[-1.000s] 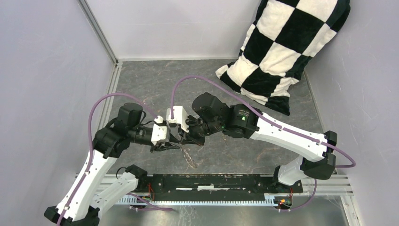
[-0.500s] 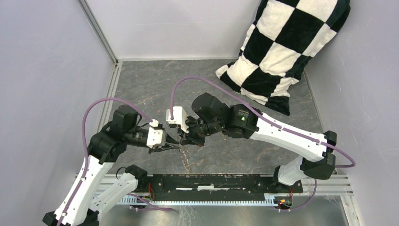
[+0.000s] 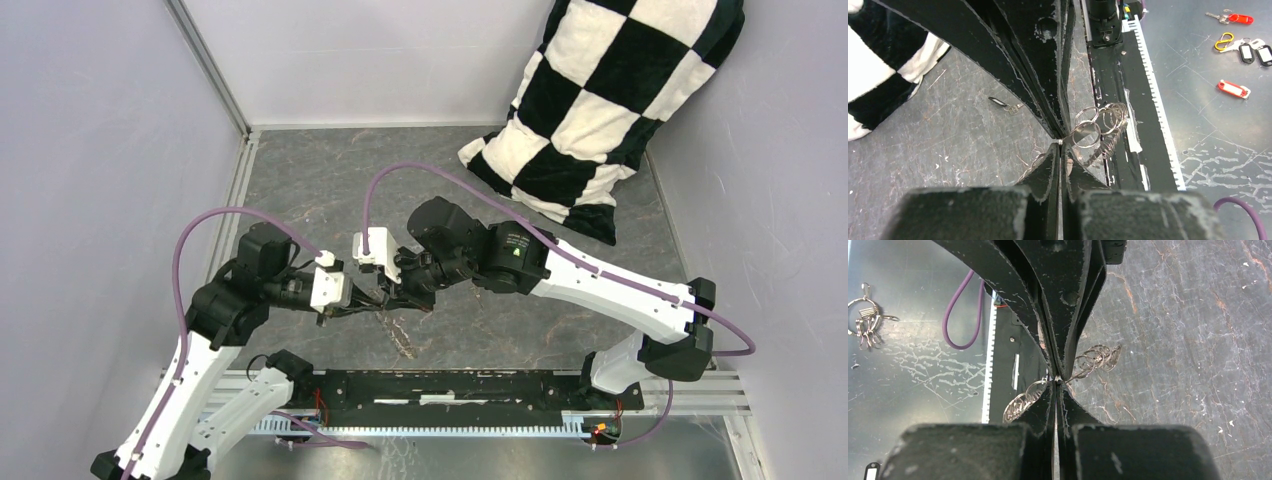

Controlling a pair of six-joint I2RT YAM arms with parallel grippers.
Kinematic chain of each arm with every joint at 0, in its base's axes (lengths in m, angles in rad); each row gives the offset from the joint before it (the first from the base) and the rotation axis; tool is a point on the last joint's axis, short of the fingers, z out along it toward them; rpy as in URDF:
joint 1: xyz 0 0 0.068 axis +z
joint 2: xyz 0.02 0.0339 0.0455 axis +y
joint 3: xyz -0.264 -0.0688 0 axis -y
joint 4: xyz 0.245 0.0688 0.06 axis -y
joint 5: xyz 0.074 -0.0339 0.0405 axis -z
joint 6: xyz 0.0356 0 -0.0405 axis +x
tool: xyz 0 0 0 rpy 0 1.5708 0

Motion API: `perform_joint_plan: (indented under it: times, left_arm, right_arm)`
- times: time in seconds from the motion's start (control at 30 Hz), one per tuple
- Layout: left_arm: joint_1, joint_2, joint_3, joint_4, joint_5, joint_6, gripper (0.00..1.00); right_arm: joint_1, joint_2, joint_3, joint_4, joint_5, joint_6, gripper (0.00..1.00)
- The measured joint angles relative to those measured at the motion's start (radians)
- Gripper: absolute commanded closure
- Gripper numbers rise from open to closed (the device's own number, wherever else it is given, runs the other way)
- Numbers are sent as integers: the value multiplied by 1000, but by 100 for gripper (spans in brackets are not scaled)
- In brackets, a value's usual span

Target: Put the keys on the keyring

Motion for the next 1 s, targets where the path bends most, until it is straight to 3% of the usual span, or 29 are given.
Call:
perform_joint_plan:
  times: [0.17,0.23,0.4,0.63,0.73,1.0]
  left_arm:
    - [0,-32,-15,12,24,10,98]
    - [0,-45,-15,11,49,26,98]
    - [0,-49,5,13,141,48,98]
    - [0,-34,105,135,283,-13,98]
    - [0,-34,113,247,325,-92,98]
    - [0,5,167,388,450,-198,98]
  right_arm:
    - [0,-20,-25,45,-19,16,69]
    - [0,-64,-80,122,-21,23,63]
    - [-3,-310,-343,366,11,44,65]
    - [-7,-673,-779,856,105,94,73]
    - [-6,-704,-907,1048,108,139,74]
    - [51,-643,-961,1238,94,179,73]
